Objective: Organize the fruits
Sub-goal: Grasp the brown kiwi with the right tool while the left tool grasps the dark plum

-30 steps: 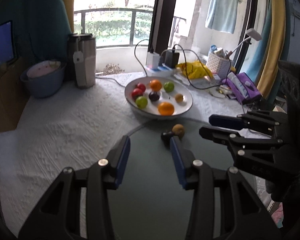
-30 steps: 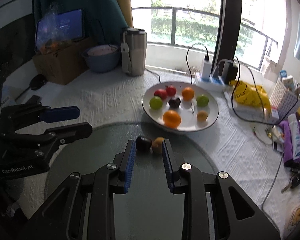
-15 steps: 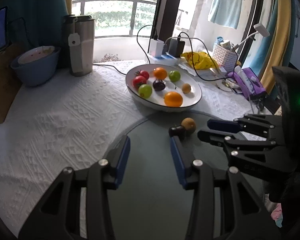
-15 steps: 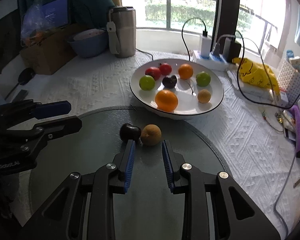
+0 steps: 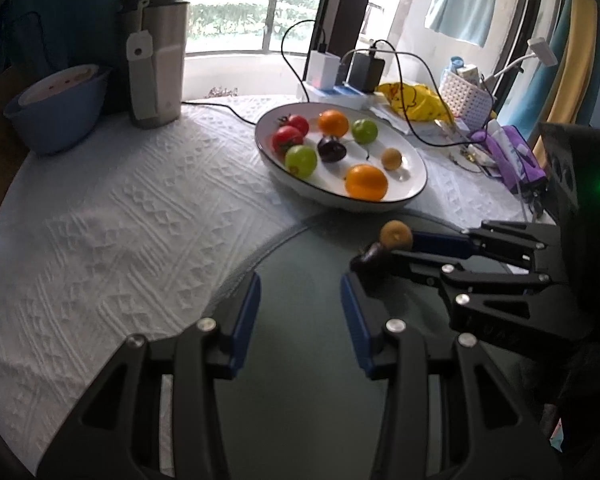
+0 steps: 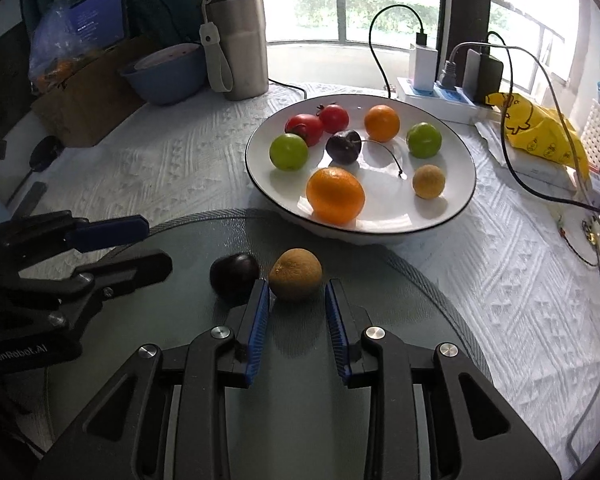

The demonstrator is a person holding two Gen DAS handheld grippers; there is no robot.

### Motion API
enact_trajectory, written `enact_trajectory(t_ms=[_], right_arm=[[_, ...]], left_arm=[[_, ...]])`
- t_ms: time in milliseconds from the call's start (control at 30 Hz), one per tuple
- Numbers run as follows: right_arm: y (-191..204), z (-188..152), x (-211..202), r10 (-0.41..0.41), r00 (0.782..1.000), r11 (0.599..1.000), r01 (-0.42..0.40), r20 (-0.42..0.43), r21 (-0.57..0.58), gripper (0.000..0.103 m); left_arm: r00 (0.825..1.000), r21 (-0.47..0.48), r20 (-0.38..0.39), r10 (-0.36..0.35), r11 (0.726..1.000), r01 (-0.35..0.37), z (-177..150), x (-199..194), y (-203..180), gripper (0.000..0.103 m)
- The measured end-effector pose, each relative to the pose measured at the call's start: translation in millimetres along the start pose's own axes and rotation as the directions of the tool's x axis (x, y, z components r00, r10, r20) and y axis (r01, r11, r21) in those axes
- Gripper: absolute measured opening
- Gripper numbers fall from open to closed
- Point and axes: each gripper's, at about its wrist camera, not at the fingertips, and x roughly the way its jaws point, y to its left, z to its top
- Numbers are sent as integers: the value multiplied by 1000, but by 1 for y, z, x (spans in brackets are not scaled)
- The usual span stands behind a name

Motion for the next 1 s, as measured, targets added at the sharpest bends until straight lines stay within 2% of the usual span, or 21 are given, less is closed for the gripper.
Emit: enact_trajectory(t_ms=[267,600,900,1000], right_arm=[[-4,2,1,32,999,999,-32,12,-6,30],[-22,-8,-17,31,999,999,-32,37,31,30],[-46,-17,-29,21,998,996,-26,59,83,30],[-51,-19,-30,25,998,995,-30,61,92,30]], left_arm=[[1000,20,-8,2,1000,-2,5,3,-11,44],[999,86,-26,-23,996,26,7,13,-41,44],[997,93,-69,18,996,-12,14,37,-54,44],[998,91,-57,29,996,-24,15,40,-55,44]])
